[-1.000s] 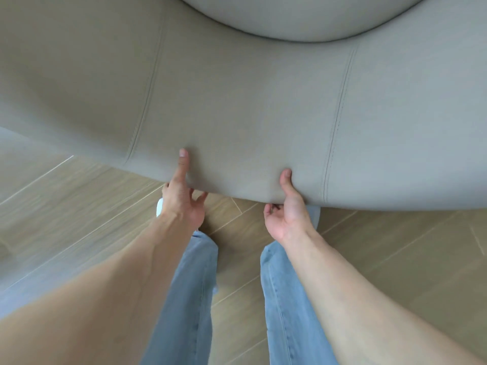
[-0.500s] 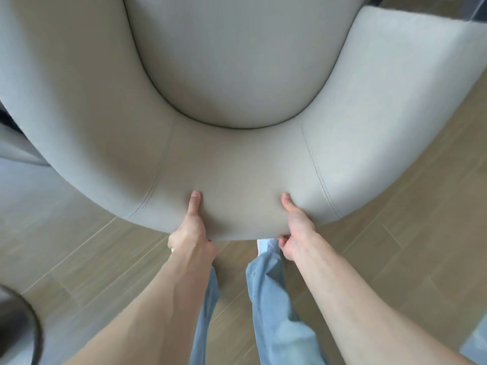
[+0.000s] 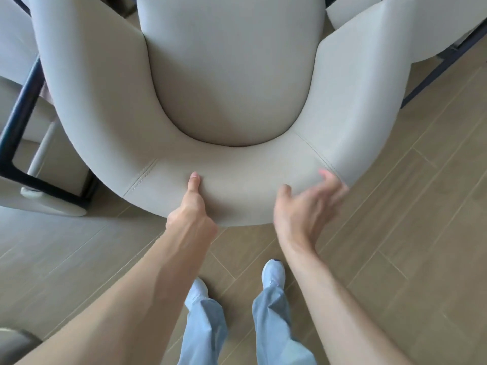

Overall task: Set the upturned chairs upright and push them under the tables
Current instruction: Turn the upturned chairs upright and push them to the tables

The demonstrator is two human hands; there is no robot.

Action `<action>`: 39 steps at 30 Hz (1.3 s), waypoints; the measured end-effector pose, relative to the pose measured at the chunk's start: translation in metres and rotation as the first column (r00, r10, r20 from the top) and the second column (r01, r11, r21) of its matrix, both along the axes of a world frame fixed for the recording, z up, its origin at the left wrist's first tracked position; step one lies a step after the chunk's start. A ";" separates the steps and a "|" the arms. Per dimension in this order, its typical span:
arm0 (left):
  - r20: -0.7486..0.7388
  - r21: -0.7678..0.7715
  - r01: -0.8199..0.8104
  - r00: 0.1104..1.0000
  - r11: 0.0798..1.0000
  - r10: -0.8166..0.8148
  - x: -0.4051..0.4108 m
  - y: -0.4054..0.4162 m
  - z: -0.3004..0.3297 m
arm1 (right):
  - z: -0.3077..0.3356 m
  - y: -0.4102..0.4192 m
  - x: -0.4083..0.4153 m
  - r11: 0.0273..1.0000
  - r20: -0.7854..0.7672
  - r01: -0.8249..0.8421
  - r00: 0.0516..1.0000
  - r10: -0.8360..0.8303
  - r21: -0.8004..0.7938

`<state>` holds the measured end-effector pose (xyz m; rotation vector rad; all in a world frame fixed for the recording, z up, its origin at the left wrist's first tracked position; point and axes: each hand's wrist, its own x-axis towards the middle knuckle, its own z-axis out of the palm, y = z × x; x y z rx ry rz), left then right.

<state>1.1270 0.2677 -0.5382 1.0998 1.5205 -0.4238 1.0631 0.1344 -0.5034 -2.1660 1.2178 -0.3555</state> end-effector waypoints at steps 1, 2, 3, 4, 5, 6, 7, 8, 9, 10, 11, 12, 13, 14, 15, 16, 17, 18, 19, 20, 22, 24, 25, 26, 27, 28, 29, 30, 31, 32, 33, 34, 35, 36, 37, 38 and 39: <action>0.006 -0.001 0.011 1.000 1.000 -0.011 0.006 -0.002 0.004 | 0.004 0.003 0.008 0.960 0.078 -0.219 0.969 0.235 -0.175; 0.010 0.000 0.020 1.000 1.000 -0.020 0.013 -0.003 0.008 | 0.005 0.003 0.020 0.869 0.063 -0.425 0.889 0.453 -0.255; 0.011 -0.002 0.022 1.000 1.000 -0.022 0.019 -0.005 0.012 | 0.002 0.000 0.035 0.757 -0.022 -0.597 0.789 0.614 -0.265; 0.018 -0.006 0.014 1.000 1.000 -0.014 0.023 -0.006 0.015 | -0.004 -0.003 0.051 0.639 -0.167 -0.732 0.678 0.715 -0.238; 0.039 -0.011 -0.002 0.999 1.000 0.003 0.026 -0.006 0.019 | -0.011 -0.009 0.064 0.525 -0.328 -0.824 0.567 0.756 -0.213; 0.074 -0.020 -0.020 0.997 1.000 0.021 0.027 -0.005 0.026 | -0.014 -0.013 0.075 0.442 -0.438 -0.873 0.486 0.756 -0.207; 0.119 -0.040 -0.038 0.992 0.998 0.042 0.029 -0.004 0.033 | -0.016 -0.017 0.085 0.401 -0.473 -0.888 0.459 0.752 -0.224; 0.164 -0.065 -0.046 0.985 0.997 0.056 0.031 -0.002 0.039 | -0.016 -0.020 0.093 0.396 -0.450 -0.879 0.477 0.755 -0.267; 0.209 -0.080 -0.045 0.976 0.996 0.061 0.035 -0.001 0.044 | -0.015 -0.022 0.103 0.413 -0.391 -0.852 0.516 0.762 -0.320; 0.250 -0.066 -0.048 0.966 0.997 0.063 0.037 0.001 0.048 | -0.013 -0.024 0.114 0.442 -0.326 -0.825 0.550 0.769 -0.352; 0.286 0.000 -0.042 0.957 0.999 0.040 0.039 0.002 0.054 | -0.009 -0.027 0.125 0.468 -0.279 -0.807 0.572 0.771 -0.362; 0.323 0.140 -0.006 0.946 0.990 -0.040 0.043 0.000 0.060 | -0.003 -0.031 0.138 0.478 -0.264 -0.798 0.583 0.769 -0.368; 0.364 0.360 0.067 0.909 0.931 -0.206 0.050 -0.003 0.066 | 0.003 -0.034 0.152 0.480 -0.264 -0.787 0.593 0.761 -0.387; 0.390 0.600 0.135 0.811 0.789 -0.436 0.059 -0.007 0.074 | 0.009 -0.037 0.168 0.479 -0.271 -0.781 0.601 0.752 -0.401; 0.386 0.785 0.145 0.645 0.602 -0.659 0.069 -0.010 0.081 | 0.015 -0.041 0.183 0.483 -0.278 -0.773 0.611 0.741 -0.412; 0.339 0.893 0.123 0.451 0.434 -0.826 0.084 -0.013 0.082 | 0.020 -0.046 0.198 0.489 -0.279 -0.766 0.621 0.733 -0.418; 0.254 0.947 0.121 0.278 0.296 -0.926 0.104 -0.016 0.081 | 0.024 -0.050 0.213 0.500 -0.274 -0.758 0.630 0.726 -0.419; 0.153 0.975 0.137 0.143 0.173 -0.978 0.127 -0.019 0.079 | 0.028 -0.053 0.228 0.517 -0.264 -0.751 0.641 0.721 -0.412; 0.053 0.985 0.164 0.037 0.058 -0.998 0.152 -0.022 0.076 | 0.032 -0.057 0.241 0.539 -0.251 -0.740 0.656 0.712 -0.403; -0.034 0.982 0.187 -0.036 -0.040 -0.999 0.175 -0.023 0.072 | 0.035 -0.059 0.254 0.555 -0.240 -0.729 0.668 0.704 -0.401; -0.127 0.971 0.193 -0.096 -0.144 -0.987 0.213 -0.024 0.066 | 0.038 -0.064 0.277 0.559 -0.237 -0.718 0.678 0.696 -0.415; -0.185 0.964 0.171 -0.110 -0.202 -0.977 0.239 -0.030 0.060 | 0.038 -0.069 0.297 0.555 -0.252 -0.718 0.680 0.689 -0.419; -0.223 0.960 0.152 -0.097 -0.236 -0.970 0.249 -0.032 0.059 | 0.038 -0.071 0.307 0.551 -0.249 -0.721 0.675 0.694 -0.420; -0.257 0.953 0.143 -0.077 -0.266 -0.963 0.257 -0.034 0.058 | 0.040 -0.071 0.317 0.545 -0.249 -0.726 0.669 0.700 -0.419; -0.282 0.946 0.145 -0.066 -0.289 -0.957 0.265 -0.037 0.058 | 0.041 -0.073 0.325 0.542 -0.251 -0.729 0.666 0.702 -0.418; -0.301 0.940 0.150 -0.058 -0.307 -0.952 0.272 -0.041 0.060 | 0.042 -0.076 0.333 0.542 -0.249 -0.729 0.666 0.703 -0.419; -0.318 0.934 0.156 -0.049 -0.322 -0.947 0.279 -0.044 0.061 | 0.042 -0.078 0.342 0.546 -0.240 -0.726 0.668 0.705 -0.419; -0.331 0.930 0.158 -0.040 -0.333 -0.943 0.289 -0.047 0.062 | 0.043 -0.080 0.352 0.551 -0.229 -0.722 0.671 0.705 -0.419; -0.338 0.927 0.159 -0.036 -0.340 -0.940 0.295 -0.048 0.062 | 0.043 -0.082 0.358 0.551 -0.225 -0.722 0.670 0.707 -0.418; -0.343 0.926 0.157 -0.035 -0.345 -0.939 0.303 -0.049 0.062 | 0.044 -0.083 0.365 0.550 -0.225 -0.725 0.668 0.710 -0.416; -0.345 0.925 0.154 -0.039 -0.346 -0.938 0.311 -0.051 0.061 | 0.044 -0.085 0.372 0.550 -0.223 -0.726 0.666 0.712 -0.413; -0.343 0.926 0.152 -0.043 -0.345 -0.938 0.320 -0.053 0.061 | 0.046 -0.088 0.380 0.553 -0.226 -0.727 0.667 0.710 -0.407; -0.341 0.927 0.149 -0.045 -0.344 -0.939 0.329 -0.056 0.061 | 0.047 -0.091 0.388 0.556 -0.227 -0.730 0.666 0.711 -0.397; -0.345 0.925 0.151 -0.044 -0.348 -0.938 0.338 -0.058 0.061 | 0.048 -0.093 0.397 0.556 -0.228 -0.735 0.661 0.715 -0.388; -0.350 0.922 0.159 -0.041 -0.352 -0.936 0.346 -0.061 0.061 | 0.048 -0.095 0.404 0.557 -0.231 -0.738 0.659 0.716 -0.381; -0.355 0.920 0.165 -0.031 -0.355 -0.935 0.353 -0.063 0.061 | 0.048 -0.097 0.411 0.555 -0.231 -0.741 0.656 0.719 -0.377; -0.363 0.919 0.163 -0.012 -0.360 -0.932 0.357 -0.064 0.060 | 0.047 -0.098 0.416 0.556 -0.229 -0.744 0.654 0.721 -0.372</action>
